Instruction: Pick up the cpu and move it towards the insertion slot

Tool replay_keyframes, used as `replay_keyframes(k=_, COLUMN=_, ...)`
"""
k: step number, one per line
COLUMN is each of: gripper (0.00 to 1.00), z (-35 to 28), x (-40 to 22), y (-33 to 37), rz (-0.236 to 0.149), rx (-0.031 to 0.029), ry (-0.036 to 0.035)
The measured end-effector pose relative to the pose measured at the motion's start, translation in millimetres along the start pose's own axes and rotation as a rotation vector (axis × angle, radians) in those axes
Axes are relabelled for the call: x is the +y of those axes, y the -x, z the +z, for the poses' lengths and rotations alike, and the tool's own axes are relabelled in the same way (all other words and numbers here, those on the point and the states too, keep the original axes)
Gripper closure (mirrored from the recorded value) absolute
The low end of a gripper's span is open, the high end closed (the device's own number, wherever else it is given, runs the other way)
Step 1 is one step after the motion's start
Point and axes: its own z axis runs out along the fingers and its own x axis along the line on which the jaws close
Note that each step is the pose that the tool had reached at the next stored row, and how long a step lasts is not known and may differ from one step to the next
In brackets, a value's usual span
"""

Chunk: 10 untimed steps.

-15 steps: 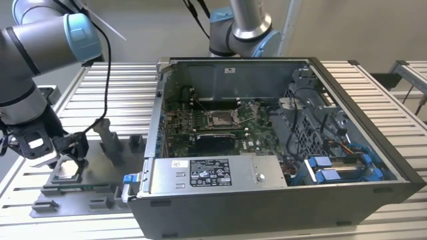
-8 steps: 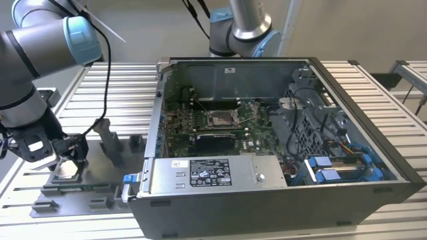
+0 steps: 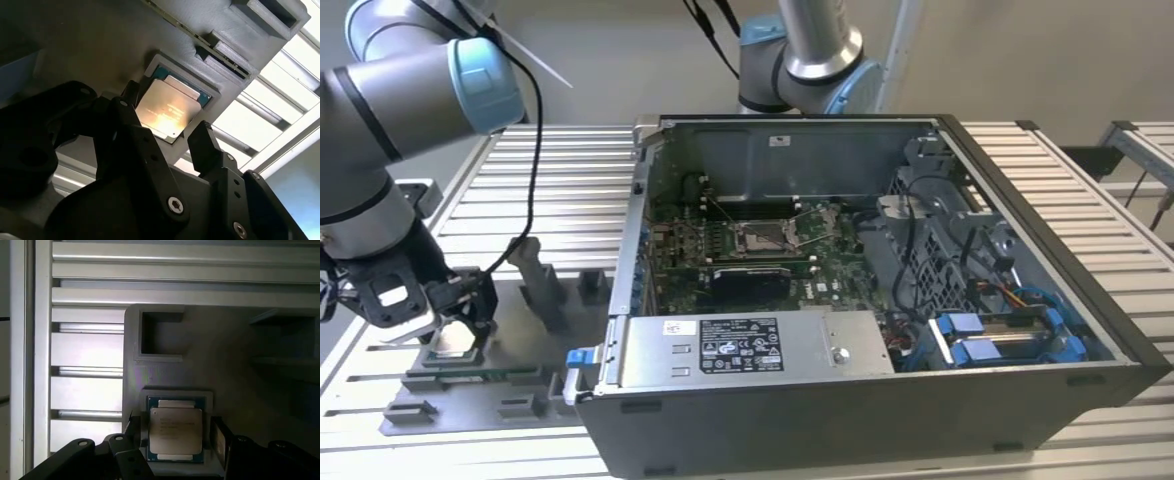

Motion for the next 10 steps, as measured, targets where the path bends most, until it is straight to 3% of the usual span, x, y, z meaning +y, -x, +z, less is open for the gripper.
replay_keyframes(k=10, gripper=0.00, z=1.6, x=-0.1, y=-1.3, rz=0.000, rx=-0.0029, ry=-0.0002)
